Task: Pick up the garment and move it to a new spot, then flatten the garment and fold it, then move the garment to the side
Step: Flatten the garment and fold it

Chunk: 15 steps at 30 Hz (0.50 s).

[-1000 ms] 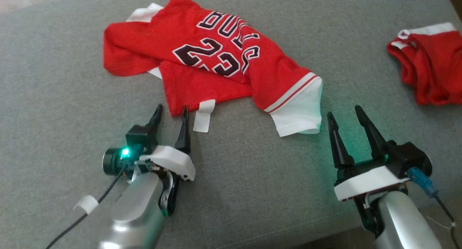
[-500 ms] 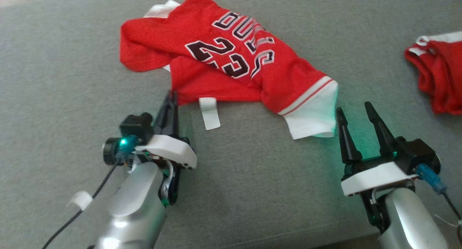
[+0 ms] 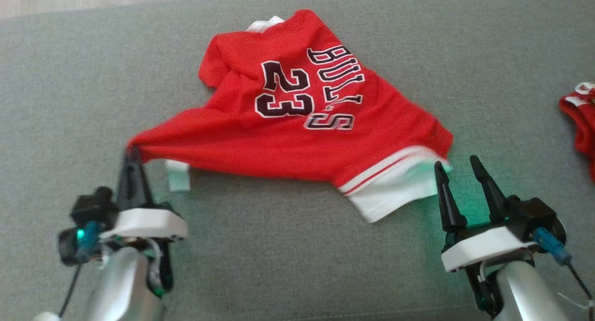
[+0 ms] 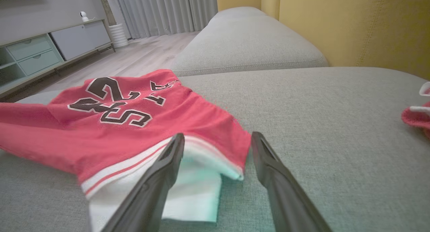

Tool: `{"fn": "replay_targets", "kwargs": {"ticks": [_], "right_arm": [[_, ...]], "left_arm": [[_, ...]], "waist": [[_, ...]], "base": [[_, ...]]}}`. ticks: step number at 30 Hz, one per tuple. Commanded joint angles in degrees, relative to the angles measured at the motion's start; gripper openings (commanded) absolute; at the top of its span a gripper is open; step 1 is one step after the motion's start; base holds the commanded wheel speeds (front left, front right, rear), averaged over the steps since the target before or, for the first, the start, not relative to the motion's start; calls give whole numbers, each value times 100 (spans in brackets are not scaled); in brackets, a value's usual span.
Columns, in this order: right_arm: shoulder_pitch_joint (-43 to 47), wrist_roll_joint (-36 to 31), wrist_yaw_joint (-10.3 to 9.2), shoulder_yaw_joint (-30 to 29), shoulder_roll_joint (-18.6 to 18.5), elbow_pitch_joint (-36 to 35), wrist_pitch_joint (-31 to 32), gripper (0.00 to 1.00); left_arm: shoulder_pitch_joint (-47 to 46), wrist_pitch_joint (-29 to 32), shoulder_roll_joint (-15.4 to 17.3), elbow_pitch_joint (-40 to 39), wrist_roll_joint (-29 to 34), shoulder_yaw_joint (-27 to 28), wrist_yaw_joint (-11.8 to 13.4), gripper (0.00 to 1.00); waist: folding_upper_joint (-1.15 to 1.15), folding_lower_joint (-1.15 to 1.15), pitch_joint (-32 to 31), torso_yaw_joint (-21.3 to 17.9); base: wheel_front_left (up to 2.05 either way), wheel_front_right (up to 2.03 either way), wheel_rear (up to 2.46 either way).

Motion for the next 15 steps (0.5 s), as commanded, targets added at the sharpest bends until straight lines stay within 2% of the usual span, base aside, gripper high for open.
{"fn": "replay_targets", "kwargs": {"ticks": [1,7,8,9,15], "right_arm": [[-10,11,20,136,-23,-109,-63,100],[51,39,20,223,-55,61,-63,100],[55,43,20,236,-60,85,-63,100],[59,47,20,245,-61,103,-63,100],[86,-2,20,166,12,-81,-63,100]], "left_arm": [[-102,-30,158,-210,109,350,76,0],[44,-30,143,-95,380,872,75,0],[54,-30,137,-65,426,913,43,37],[71,-30,116,-48,467,944,25,98],[321,-30,0,-333,907,958,-56,100]], "waist": [[0,1,-16,5],[0,1,-63,-7],[0,1,-68,-3],[0,1,-78,3],[0,1,-245,50]], "base": [[0,0,0],[0,0,0],[0,0,0],[0,0,0],[0,0,0]]}}
